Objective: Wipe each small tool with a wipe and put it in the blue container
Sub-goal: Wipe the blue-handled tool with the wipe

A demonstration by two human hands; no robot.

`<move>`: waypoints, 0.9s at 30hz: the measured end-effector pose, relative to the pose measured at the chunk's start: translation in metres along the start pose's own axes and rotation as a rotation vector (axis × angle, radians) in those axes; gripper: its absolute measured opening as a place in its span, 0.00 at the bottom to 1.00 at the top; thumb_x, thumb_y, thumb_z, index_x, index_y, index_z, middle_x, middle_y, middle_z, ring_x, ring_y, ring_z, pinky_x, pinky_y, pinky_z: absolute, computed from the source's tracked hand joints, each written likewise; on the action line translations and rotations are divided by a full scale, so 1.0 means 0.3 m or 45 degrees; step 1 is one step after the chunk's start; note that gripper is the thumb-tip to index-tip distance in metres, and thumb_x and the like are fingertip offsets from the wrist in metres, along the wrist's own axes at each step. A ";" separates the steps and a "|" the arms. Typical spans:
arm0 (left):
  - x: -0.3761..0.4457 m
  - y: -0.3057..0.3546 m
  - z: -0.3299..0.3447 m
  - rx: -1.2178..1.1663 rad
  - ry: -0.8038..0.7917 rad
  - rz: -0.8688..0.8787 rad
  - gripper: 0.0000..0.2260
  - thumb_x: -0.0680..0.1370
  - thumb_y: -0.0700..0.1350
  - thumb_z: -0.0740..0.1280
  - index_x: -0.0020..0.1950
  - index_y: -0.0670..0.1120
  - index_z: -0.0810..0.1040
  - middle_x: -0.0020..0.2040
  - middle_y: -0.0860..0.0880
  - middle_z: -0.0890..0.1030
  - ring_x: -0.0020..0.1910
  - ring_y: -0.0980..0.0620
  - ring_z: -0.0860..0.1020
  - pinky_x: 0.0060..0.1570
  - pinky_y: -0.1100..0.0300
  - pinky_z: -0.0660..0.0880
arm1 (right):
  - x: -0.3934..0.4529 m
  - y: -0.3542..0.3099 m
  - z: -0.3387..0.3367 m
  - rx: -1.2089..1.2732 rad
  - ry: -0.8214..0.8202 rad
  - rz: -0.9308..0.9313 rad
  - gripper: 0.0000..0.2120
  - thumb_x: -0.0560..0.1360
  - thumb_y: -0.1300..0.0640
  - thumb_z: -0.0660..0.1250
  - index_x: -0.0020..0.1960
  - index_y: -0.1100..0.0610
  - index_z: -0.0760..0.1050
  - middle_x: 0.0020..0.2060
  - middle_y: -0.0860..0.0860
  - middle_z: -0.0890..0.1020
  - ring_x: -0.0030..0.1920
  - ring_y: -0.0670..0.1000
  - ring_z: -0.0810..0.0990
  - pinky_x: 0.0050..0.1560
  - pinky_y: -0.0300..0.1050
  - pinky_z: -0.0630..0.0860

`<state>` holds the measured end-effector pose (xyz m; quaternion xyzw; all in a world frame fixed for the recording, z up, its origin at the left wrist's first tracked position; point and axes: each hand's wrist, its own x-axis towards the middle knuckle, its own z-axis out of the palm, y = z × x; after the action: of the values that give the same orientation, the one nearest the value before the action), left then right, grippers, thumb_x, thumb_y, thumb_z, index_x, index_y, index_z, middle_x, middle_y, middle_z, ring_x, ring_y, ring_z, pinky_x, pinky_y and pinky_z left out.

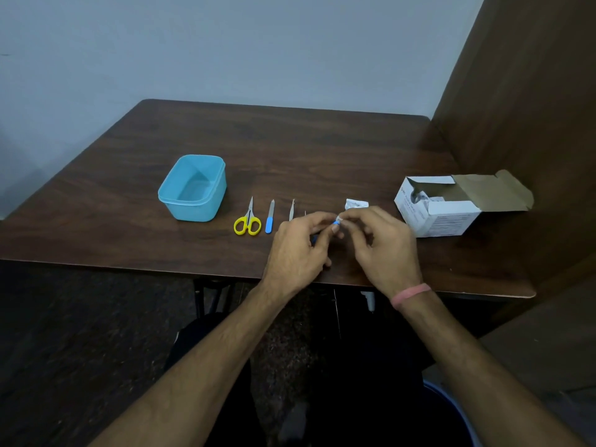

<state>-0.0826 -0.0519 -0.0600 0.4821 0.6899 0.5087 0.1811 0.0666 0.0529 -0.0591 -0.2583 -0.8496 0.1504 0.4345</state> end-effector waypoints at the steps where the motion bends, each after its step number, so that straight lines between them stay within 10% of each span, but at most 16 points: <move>1: 0.000 -0.001 -0.002 -0.002 0.002 -0.006 0.10 0.88 0.43 0.69 0.65 0.51 0.87 0.49 0.58 0.90 0.27 0.53 0.85 0.29 0.56 0.83 | 0.001 0.000 0.005 -0.010 0.003 -0.004 0.05 0.82 0.60 0.75 0.55 0.52 0.87 0.50 0.45 0.88 0.43 0.37 0.80 0.47 0.42 0.81; 12: -0.002 -0.004 0.002 -0.042 -0.009 -0.032 0.08 0.88 0.44 0.69 0.61 0.54 0.86 0.48 0.60 0.90 0.27 0.54 0.84 0.28 0.58 0.80 | 0.008 0.049 0.003 -0.061 0.092 0.112 0.03 0.80 0.58 0.78 0.52 0.53 0.90 0.44 0.47 0.87 0.30 0.47 0.75 0.34 0.51 0.79; 27: -0.014 0.014 -0.006 -0.061 -0.014 -0.023 0.10 0.89 0.44 0.68 0.65 0.50 0.88 0.47 0.58 0.90 0.28 0.55 0.84 0.28 0.60 0.80 | -0.020 0.021 -0.001 -0.212 -0.122 -0.014 0.05 0.77 0.61 0.76 0.50 0.52 0.89 0.47 0.48 0.88 0.41 0.51 0.85 0.43 0.52 0.84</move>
<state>-0.0800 -0.0564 -0.0567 0.4742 0.6808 0.5209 0.2009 0.0718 0.0546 -0.0660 -0.2815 -0.8804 0.0891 0.3710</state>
